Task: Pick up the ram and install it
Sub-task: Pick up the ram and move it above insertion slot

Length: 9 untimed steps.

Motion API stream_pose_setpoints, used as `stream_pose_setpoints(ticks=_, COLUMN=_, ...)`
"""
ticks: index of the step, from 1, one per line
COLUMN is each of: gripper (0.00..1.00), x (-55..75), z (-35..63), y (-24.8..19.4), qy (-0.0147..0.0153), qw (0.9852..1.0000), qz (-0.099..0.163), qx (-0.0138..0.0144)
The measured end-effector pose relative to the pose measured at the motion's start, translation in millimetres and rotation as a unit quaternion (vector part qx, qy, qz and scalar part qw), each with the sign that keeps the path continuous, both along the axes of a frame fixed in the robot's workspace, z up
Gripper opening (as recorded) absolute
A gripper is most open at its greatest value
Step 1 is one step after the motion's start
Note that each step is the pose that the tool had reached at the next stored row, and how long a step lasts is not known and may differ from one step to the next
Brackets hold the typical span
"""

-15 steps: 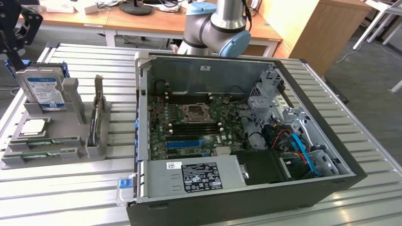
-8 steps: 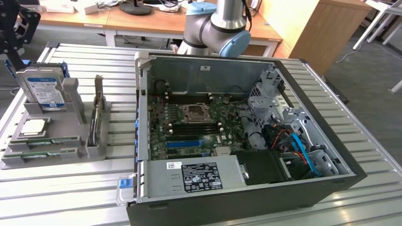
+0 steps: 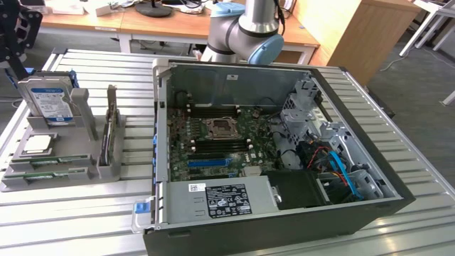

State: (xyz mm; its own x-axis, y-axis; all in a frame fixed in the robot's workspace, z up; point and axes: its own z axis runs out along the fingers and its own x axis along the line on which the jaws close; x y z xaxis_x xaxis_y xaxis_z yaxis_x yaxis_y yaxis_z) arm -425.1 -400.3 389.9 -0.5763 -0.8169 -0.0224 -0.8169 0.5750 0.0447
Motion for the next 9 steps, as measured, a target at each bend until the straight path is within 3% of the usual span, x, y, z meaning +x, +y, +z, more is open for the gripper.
stream_pose_setpoints(ticks=4, gripper=0.11, x=0.0, z=0.0, y=0.0, qy=0.0, qw=0.9994, qz=0.036, qx=0.0)
stream_pose_setpoints(ticks=9, gripper=0.11, x=0.1, z=-0.1, y=0.0, qy=0.0001, qw=0.9967, qz=0.082, qx=-0.0003)
